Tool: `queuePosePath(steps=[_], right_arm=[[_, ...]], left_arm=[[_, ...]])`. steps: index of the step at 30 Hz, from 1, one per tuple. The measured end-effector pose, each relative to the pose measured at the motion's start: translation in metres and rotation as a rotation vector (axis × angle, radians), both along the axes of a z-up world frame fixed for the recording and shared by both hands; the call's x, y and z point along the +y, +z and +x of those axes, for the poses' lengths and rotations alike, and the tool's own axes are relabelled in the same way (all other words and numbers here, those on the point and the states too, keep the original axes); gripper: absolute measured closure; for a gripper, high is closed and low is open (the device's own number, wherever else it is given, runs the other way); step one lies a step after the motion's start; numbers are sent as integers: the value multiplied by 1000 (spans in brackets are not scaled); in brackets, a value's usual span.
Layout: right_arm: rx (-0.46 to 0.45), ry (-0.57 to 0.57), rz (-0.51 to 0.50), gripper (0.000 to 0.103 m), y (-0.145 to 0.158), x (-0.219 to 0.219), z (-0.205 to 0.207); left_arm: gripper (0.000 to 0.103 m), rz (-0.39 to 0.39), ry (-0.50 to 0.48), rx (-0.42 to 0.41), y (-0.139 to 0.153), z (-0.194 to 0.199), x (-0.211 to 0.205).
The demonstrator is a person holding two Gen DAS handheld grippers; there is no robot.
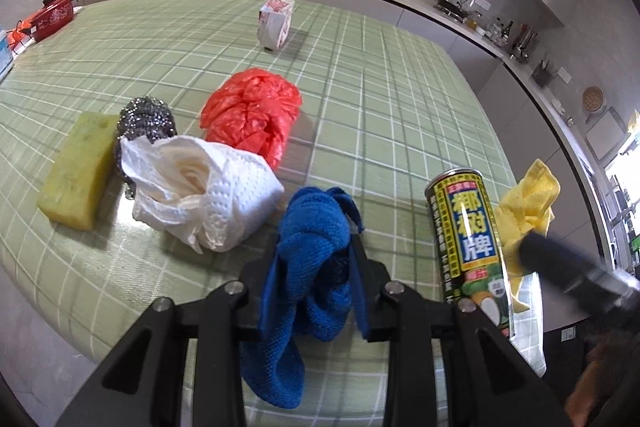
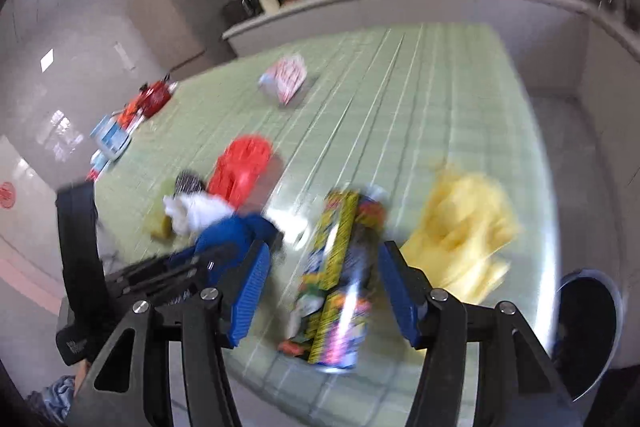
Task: Collect trash
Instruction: 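Carry the blue cloth and drink can to the bucket and open both tools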
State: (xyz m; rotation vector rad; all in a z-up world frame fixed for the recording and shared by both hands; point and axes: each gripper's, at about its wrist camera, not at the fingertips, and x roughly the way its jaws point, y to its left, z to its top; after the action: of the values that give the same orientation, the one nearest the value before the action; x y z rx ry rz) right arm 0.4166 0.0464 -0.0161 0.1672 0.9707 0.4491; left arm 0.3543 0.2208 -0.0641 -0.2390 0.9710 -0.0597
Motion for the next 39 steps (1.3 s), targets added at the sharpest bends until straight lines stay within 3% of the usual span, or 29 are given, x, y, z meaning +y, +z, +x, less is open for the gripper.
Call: queuePosePath(steps=[3,7,11,20,23,27,30,35,39], right_arm=[[12,-1,-88,39,-25,18,4],[65,11,-87,40,-47,25,11],[49,23,-99,46,-51,29,11],[-62,-44,3,48,-6,-5,-5],[-105,-91,45,48,15,-31,-17],[-182,-200,47,48,43,-94,-40],[-194,-298,16,48,44,-151,-57],[-103,-449,-35,48,8,-263,-89],[7,-477,-43,48,-40,-341,-105]], left_arm=[[70,3,-9,-5,0,-2,-1],[70,7,-22,0,-3,-3,-3],[71,-8,-39,-19,0,-6,-5],[71,-49,-63,-118,37,-9,-19],[71,-58,-106,-151,54,-7,-42],[71,-67,-206,-183,71,-7,-92],[71,-94,-308,-185,75,-12,-145],[71,-146,-445,-117,54,-22,-252],[71,-153,-466,-25,13,-27,-334]])
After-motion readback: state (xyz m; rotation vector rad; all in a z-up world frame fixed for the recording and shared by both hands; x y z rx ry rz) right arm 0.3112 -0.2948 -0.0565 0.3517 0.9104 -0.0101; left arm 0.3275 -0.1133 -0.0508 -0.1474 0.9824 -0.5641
